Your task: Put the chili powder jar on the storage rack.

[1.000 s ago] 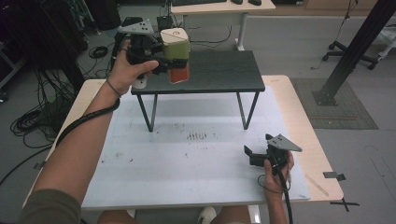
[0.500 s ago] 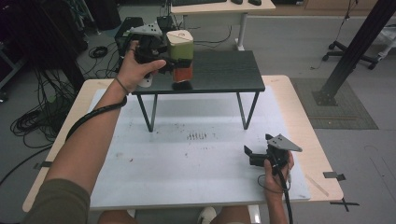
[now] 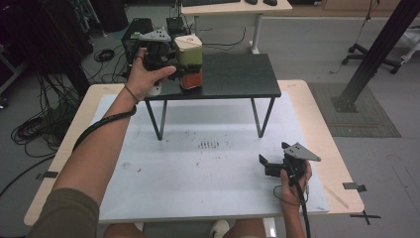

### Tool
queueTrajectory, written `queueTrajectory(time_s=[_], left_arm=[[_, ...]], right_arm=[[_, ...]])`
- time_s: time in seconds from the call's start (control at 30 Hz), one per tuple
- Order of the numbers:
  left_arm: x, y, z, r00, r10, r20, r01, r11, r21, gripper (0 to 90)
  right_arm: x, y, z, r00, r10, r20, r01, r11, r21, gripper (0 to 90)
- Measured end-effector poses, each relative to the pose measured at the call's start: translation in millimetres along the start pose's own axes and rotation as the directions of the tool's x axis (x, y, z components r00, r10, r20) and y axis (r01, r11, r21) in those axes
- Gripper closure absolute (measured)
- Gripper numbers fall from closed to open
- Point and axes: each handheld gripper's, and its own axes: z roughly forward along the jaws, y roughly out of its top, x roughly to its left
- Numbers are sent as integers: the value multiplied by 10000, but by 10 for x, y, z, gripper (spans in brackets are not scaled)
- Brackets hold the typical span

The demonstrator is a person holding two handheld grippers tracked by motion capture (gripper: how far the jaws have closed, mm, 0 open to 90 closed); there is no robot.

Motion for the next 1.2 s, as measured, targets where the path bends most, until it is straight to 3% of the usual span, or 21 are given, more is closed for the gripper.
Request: queueTrajectory(time_s=[0.4, 1.2], left_arm=[[11, -75, 14, 9999, -146, 26, 146, 9999, -59, 282], [12, -61, 11, 9998, -203, 29, 203, 9997, 99, 281]], right_arm=[[1, 1, 2, 10000, -7, -8, 7, 10000, 13, 12], [1, -1, 6, 10000, -23, -3, 23, 10000, 39, 12]])
